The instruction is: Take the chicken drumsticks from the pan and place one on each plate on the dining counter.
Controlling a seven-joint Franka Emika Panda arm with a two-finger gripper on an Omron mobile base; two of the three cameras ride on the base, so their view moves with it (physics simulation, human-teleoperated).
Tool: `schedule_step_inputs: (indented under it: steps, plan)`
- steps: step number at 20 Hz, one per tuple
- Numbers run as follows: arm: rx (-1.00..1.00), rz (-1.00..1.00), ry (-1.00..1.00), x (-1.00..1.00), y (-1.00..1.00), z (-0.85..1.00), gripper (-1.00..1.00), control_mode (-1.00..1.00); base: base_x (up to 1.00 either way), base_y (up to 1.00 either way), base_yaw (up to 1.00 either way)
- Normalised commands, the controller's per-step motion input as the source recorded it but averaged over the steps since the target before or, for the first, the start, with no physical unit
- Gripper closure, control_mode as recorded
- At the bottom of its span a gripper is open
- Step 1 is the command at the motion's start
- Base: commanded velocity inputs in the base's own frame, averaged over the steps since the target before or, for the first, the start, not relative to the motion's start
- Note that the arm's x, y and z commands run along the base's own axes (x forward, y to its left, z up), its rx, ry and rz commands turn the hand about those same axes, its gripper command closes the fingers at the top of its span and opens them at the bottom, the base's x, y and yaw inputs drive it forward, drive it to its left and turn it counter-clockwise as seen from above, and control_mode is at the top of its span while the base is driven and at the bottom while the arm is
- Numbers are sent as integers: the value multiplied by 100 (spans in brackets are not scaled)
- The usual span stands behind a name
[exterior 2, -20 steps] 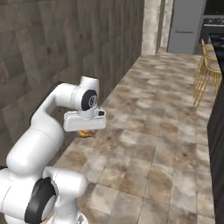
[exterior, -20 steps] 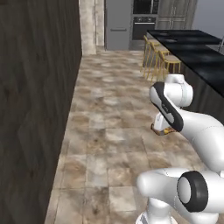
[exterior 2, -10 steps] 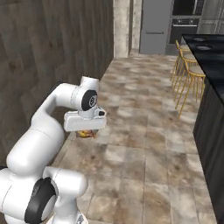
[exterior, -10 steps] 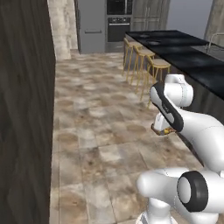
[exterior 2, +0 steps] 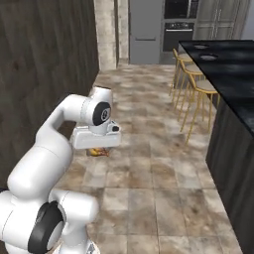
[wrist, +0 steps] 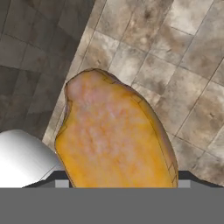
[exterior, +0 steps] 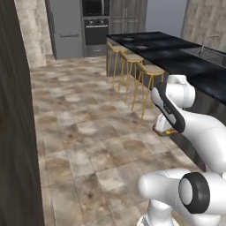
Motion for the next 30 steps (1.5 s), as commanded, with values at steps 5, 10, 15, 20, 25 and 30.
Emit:
schedule_step_inputs:
  steps: [5,10,15,20,25,30]
  plan:
    - [0,0,0,0,0,0,100,100,100,44,-22]
    - [0,0,0,0,0,0,100,100,100,44,-22]
    - [0,0,0,0,0,0,100,100,100,43,-23]
    - [0,0,0,0,0,0,100,100,100,44,-23]
    - [0,0,0,0,0,0,100,100,100,44,-23]
    - [0,0,0,0,0,0,100,100,100,47,-22]
